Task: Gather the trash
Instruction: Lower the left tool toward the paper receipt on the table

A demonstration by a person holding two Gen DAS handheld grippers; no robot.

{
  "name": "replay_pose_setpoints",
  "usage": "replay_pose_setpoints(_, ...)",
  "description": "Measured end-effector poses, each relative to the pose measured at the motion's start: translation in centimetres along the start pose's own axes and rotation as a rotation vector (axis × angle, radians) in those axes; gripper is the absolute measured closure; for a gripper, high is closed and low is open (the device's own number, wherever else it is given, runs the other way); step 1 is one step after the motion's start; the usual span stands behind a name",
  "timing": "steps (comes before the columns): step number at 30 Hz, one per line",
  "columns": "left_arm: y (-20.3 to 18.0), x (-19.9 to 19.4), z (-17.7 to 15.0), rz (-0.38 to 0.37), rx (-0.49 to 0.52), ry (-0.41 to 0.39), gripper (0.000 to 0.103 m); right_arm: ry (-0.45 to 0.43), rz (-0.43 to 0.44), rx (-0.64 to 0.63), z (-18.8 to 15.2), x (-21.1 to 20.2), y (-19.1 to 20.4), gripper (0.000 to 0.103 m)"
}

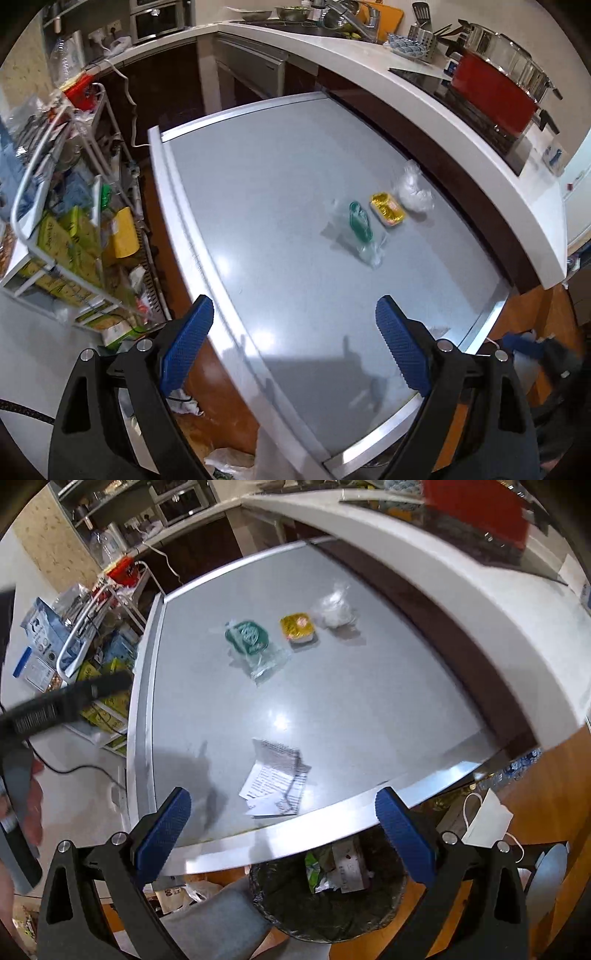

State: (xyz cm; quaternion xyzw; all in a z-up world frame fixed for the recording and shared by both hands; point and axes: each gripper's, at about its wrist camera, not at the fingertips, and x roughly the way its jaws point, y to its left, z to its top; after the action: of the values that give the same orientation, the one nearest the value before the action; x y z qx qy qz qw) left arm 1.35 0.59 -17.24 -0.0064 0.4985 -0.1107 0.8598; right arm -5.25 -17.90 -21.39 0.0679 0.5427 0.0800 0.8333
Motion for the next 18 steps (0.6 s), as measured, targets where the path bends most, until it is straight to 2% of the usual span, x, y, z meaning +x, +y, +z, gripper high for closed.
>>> replay_pose_setpoints(2, -0.9, 0.6, 0.1, -0.044, 0.067, 0.012, 0.013, -0.001, -0.014, 0.028, -0.1, 0.0, -0.2, 0.005)
replay_pose_setpoints(5, -3.9, 2.2, -1.0, -0.034, 0.219, 0.048, 0.013, -0.01, -0.063, 0.092, -0.8, -1.1, -1.9, 0.005)
replay_pose_setpoints(8, -6.0, 3.3, -2.2, -0.093, 0.271, 0.079, 0.013, -0.018, -0.126, 0.164, -1.9, -2.4, -4.3, 0.005)
replay_pose_setpoints(13, -10.3, 5.5, -4.3, -0.147, 0.314, 0.101, 0.013, -0.012, -0.158, 0.278, -3.8, -3.7, -7.6, 0.005)
replay_pose_setpoints(18, -11.4, 7.1, -5.2, -0.18, 0.246, 0.103, 0.013, -0.024, -0.168, 0.284, -3.9, -4.1, -8.3, 0.005)
